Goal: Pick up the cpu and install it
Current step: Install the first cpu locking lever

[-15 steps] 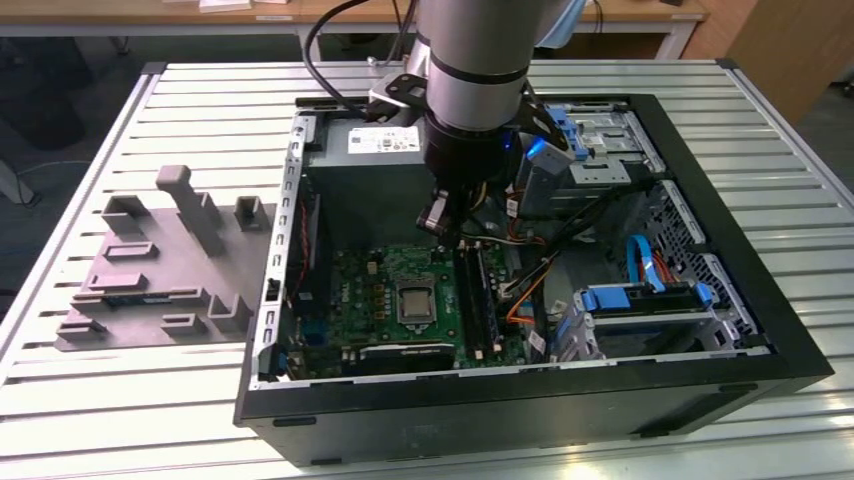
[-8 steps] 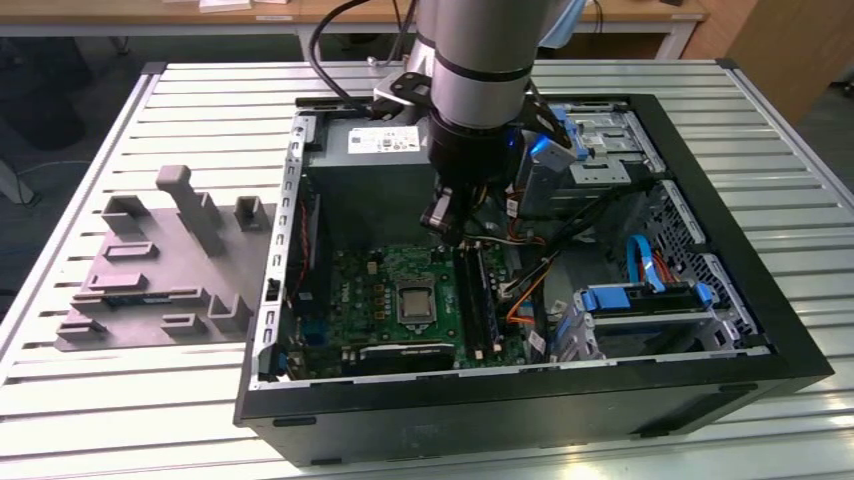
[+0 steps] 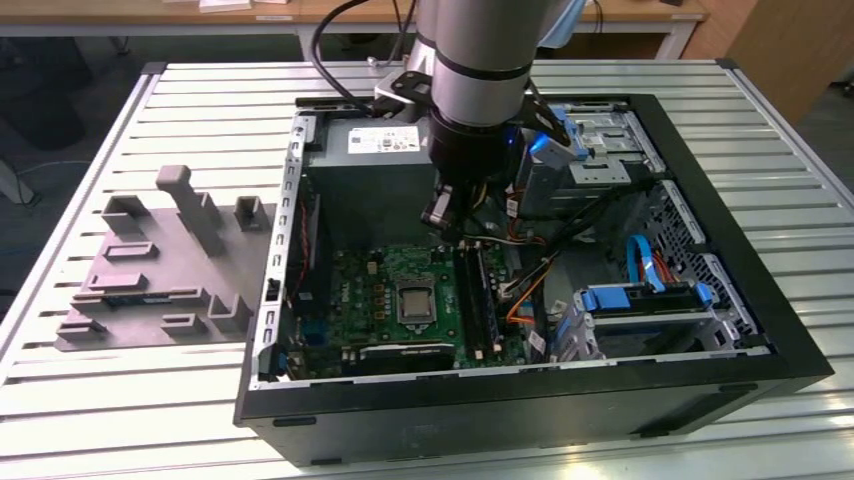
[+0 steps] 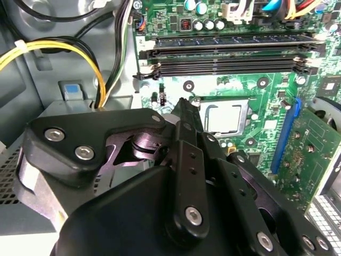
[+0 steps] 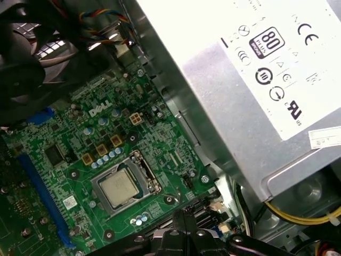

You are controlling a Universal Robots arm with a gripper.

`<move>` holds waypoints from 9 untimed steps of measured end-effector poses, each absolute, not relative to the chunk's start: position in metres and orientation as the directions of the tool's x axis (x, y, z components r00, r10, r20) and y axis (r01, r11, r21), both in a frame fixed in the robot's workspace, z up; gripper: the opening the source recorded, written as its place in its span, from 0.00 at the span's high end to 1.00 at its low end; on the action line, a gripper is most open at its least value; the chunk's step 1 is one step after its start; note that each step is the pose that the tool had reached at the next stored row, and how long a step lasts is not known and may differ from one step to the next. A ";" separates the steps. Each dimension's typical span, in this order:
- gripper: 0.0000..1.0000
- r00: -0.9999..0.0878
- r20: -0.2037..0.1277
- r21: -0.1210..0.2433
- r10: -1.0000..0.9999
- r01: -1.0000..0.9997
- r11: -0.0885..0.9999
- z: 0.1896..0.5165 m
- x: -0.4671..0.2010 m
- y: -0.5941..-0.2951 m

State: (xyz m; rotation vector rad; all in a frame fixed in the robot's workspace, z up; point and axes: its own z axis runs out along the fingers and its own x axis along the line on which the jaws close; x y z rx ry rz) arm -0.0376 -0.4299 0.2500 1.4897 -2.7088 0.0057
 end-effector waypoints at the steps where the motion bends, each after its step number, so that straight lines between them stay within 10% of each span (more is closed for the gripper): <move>1: 0.89 -0.535 0.046 0.021 -0.844 -0.844 0.536 0.250 -0.038 -0.429; 9: 0.89 -0.534 0.045 0.021 -0.844 -0.844 0.536 0.245 -0.038 -0.422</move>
